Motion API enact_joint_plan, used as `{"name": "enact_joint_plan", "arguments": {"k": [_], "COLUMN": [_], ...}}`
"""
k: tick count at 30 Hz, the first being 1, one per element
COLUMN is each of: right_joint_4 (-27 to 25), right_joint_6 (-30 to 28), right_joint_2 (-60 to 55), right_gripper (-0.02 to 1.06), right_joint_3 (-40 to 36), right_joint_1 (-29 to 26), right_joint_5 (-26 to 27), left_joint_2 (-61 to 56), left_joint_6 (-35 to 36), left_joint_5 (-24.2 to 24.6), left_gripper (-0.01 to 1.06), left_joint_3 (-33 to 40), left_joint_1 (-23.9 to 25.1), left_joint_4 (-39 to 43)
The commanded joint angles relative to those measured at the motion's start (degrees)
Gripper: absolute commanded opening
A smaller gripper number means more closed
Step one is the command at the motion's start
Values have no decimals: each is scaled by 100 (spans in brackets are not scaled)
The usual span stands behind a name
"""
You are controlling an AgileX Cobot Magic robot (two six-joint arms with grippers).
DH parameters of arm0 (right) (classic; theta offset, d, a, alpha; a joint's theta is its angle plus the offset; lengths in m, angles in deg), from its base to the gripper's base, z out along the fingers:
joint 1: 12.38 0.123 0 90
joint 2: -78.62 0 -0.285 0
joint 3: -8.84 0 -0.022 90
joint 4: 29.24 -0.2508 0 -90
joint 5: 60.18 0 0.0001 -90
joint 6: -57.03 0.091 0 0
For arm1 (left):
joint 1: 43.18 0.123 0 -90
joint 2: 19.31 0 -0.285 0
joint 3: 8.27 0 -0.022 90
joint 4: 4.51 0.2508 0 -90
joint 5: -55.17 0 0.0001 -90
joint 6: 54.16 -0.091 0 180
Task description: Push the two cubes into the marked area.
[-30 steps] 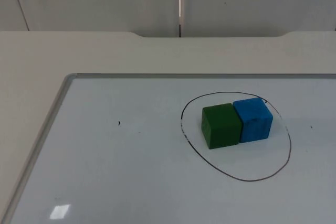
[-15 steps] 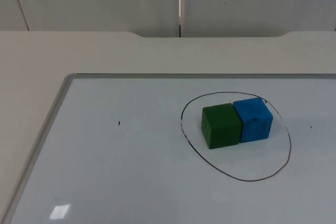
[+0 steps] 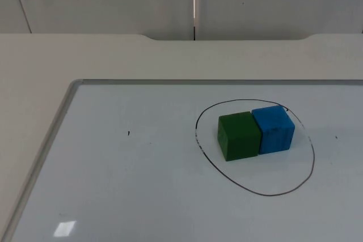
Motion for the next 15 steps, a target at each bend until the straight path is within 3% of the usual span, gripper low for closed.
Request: {"name": "enact_joint_plan", "arguments": {"k": [1, 11, 15], "right_joint_4": [13, -4, -4], "right_joint_6": [0, 0, 0], "right_joint_2": [25, 25, 25], "right_gripper": [0, 0, 0], "right_joint_3": [-36, -36, -36], "right_joint_1": [37, 37, 37], "right_joint_5": [-7, -7, -7], "left_joint_2": [-20, -20, -20], "left_joint_6": [37, 0, 0], "left_joint_5": [-4, -4, -4], "left_gripper": [0, 0, 10], "left_joint_3": [36, 36, 36], "left_joint_1": [10, 10, 10], "left_joint_4": [-2, 9, 9]}}
